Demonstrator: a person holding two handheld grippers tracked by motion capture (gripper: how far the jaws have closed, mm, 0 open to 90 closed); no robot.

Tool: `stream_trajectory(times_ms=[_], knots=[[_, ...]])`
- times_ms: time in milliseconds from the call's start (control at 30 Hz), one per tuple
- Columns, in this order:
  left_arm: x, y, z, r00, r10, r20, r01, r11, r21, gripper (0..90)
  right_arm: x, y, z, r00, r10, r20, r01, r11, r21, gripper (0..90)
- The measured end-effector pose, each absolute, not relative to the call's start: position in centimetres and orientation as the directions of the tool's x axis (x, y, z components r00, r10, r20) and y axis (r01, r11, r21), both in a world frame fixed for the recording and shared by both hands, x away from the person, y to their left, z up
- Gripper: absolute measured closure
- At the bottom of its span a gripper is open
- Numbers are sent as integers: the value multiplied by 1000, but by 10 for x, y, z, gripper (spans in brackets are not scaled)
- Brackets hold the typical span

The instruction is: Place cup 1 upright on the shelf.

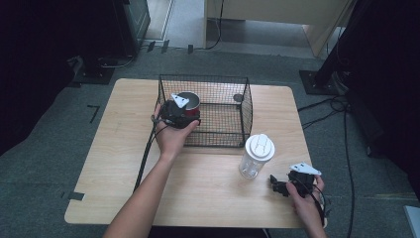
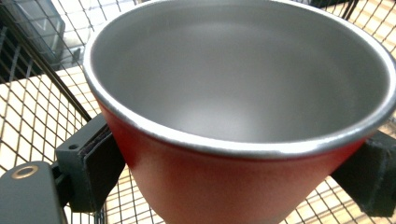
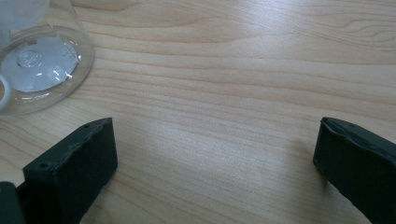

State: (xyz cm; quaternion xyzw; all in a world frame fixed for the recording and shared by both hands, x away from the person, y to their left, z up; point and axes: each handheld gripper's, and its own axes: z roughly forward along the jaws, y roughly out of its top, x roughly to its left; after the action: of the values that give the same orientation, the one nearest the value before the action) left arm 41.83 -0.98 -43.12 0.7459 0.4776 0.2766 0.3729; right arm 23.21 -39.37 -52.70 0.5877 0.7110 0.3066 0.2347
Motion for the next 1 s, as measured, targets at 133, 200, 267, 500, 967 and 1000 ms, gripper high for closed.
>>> stream_trajectory(times_ms=[133,200,267,500,967,1000], knots=[[420,-13,-431,399,915,59,526,-282,803,83,232,-394,-527,-199,980,27,692,121,712,0],[420,-14,-431,404,912,68,531,-294,795,83,232,-394,-527,-199,980,27,692,121,712,0],[421,-14,-431,409,909,77,537,-308,786,83,232,-394,-527,-199,980,26,691,121,712,0],[423,-14,-432,412,908,80,561,-321,763,83,232,-394,-527,-200,979,25,691,123,713,0],[419,-19,-428,408,900,153,557,-378,740,72,232,-394,-527,-199,980,27,692,121,712,0],[418,-20,-428,402,901,163,552,-380,742,67,232,-394,-527,-199,980,27,692,121,712,0]])
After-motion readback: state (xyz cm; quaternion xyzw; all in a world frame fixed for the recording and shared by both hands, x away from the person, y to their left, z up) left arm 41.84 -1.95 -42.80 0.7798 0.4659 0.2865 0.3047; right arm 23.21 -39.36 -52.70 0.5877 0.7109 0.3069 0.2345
